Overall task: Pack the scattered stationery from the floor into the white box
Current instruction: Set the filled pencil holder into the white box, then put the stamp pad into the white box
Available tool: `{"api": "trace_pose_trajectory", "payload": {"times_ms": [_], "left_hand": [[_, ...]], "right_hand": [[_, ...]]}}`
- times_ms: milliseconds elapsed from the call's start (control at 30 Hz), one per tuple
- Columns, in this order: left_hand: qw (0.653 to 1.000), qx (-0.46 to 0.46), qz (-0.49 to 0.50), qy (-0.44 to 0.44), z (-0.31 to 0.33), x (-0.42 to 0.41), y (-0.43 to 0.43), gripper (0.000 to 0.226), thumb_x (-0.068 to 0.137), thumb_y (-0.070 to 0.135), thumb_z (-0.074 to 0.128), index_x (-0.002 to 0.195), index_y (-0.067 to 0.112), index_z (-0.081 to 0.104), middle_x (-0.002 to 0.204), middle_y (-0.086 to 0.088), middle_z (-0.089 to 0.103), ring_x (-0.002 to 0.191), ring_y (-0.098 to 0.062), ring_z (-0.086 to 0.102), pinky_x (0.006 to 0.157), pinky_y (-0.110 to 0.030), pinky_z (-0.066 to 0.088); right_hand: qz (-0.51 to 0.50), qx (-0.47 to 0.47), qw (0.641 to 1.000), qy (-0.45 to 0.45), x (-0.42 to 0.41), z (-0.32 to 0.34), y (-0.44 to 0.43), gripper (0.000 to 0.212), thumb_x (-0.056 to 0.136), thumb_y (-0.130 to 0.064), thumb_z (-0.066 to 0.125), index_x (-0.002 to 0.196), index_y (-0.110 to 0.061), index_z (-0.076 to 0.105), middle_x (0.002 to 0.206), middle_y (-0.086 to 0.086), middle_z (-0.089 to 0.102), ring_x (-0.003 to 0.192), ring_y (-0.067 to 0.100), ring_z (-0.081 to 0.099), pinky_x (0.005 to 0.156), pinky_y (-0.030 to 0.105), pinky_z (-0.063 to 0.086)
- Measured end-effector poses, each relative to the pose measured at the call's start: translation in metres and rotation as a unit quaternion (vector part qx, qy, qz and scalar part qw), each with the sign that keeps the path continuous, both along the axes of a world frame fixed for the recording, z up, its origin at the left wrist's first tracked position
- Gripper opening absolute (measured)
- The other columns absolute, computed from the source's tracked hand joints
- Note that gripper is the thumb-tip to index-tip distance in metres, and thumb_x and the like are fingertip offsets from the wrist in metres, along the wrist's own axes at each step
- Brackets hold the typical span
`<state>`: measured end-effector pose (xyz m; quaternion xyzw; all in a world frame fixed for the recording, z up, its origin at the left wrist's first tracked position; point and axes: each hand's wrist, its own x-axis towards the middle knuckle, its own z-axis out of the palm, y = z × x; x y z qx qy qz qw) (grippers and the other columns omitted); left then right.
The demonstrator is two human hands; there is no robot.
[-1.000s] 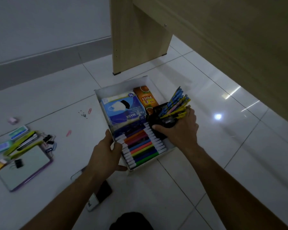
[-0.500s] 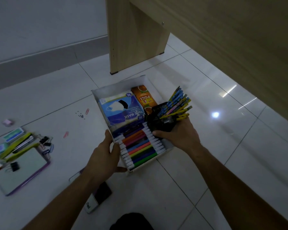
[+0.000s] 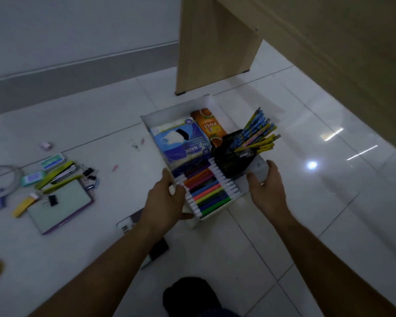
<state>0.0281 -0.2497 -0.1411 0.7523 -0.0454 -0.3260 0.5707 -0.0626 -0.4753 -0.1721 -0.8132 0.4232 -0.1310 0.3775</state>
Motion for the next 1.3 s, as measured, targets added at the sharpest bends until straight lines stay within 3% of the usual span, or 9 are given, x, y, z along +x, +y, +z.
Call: {"api": "trace_pose_trajectory", "payload": {"times_ms": [133,233,333,433,600,767,933,1167,1300], "left_hand": [[0.998,-0.01,0.06,0.02,0.003,-0.005,0.015,0.059,0.095,0.025,0.057,0.148,0.018,0.033,0.133,0.004,0.052,0.098,-0.014,0.062,0.066,-0.035,0.062],[0.995,0.017,0.095,0.007,-0.007,-0.005,0.043,0.038,0.096,0.023,0.056,0.133,0.017,0.051,0.12,-0.004,0.064,0.096,-0.019,0.065,0.064,-0.024,0.059],[0.99,0.043,0.135,-0.009,-0.015,-0.004,0.072,0.027,0.095,0.018,0.055,0.121,0.013,0.057,0.111,-0.005,0.067,0.091,-0.026,0.067,0.074,-0.031,0.059],[0.983,0.054,0.177,-0.007,-0.019,-0.002,0.098,0.019,0.096,0.016,0.054,0.114,0.014,0.059,0.107,-0.007,0.067,0.092,-0.02,0.066,0.073,-0.026,0.058],[0.969,0.096,0.227,-0.003,-0.032,0.002,0.128,0.016,0.095,0.022,0.055,0.11,0.022,0.058,0.108,-0.001,0.066,0.1,-0.017,0.063,0.091,-0.045,0.054],[0.961,0.099,0.257,0.012,-0.044,-0.001,0.15,0.014,0.095,0.017,0.055,0.107,0.023,0.057,0.103,0.002,0.066,0.098,-0.015,0.063,0.089,-0.046,0.054],[0.957,0.098,0.272,0.029,-0.054,-0.001,0.172,0.017,0.094,0.013,0.055,0.11,0.019,0.058,0.104,0.0,0.066,0.094,-0.015,0.063,0.085,-0.047,0.056],[0.963,0.104,0.242,0.062,-0.06,-0.006,0.19,0.024,0.094,0.014,0.056,0.118,0.016,0.055,0.117,-0.003,0.061,0.101,-0.021,0.061,0.088,-0.04,0.054],[0.965,0.073,0.233,0.094,-0.057,-0.012,0.197,0.039,0.094,0.029,0.057,0.131,0.021,0.045,0.124,0.003,0.057,0.103,-0.013,0.059,0.077,-0.019,0.05]], "right_hand": [[-0.042,0.036,0.998,-0.026,0.005,0.002,0.017,0.087,0.086,-0.048,0.055,0.15,-0.003,0.017,0.153,0.017,0.028,0.138,0.026,0.032,0.115,0.044,0.029],[-0.064,-0.065,0.991,-0.093,-0.001,0.017,0.063,0.072,0.086,-0.04,0.057,0.142,-0.003,0.031,0.148,0.019,0.029,0.134,0.025,0.031,0.113,0.042,0.028],[0.066,-0.176,0.962,-0.198,0.003,0.046,0.109,0.046,0.085,-0.022,0.064,0.124,-0.003,0.048,0.139,0.02,0.038,0.131,0.031,0.037,0.108,0.042,0.033],[0.253,-0.12,0.922,-0.267,0.02,0.062,0.152,0.029,0.084,-0.009,0.065,0.111,-0.006,0.053,0.121,0.009,0.049,0.114,0.021,0.051,0.094,0.026,0.043],[0.421,0.004,0.907,-0.023,0.049,0.015,0.205,0.036,0.089,-0.028,0.062,0.122,-0.021,0.047,0.121,-0.004,0.048,0.105,-0.006,0.048,0.084,0.023,0.048],[0.451,-0.137,0.829,0.302,0.063,-0.036,0.215,0.103,0.07,-0.068,0.064,0.146,-0.022,0.013,0.145,0.007,0.026,0.128,0.03,0.032,0.095,0.046,0.044],[0.454,-0.047,0.844,0.281,0.077,-0.048,0.221,0.114,0.058,-0.061,0.08,0.144,-0.022,0.016,0.132,0.008,0.032,0.123,0.027,0.034,0.095,0.039,0.045],[0.455,0.053,0.858,0.234,0.103,-0.056,0.233,0.074,0.053,-0.045,0.09,0.1,-0.025,0.036,0.105,0.001,0.044,0.09,0.019,0.055,0.073,0.033,0.055],[0.492,0.183,0.838,0.148,0.125,-0.043,0.248,0.051,0.076,-0.038,0.079,0.104,-0.021,0.04,0.096,0.002,0.063,0.082,0.018,0.065,0.07,0.035,0.057]]}}
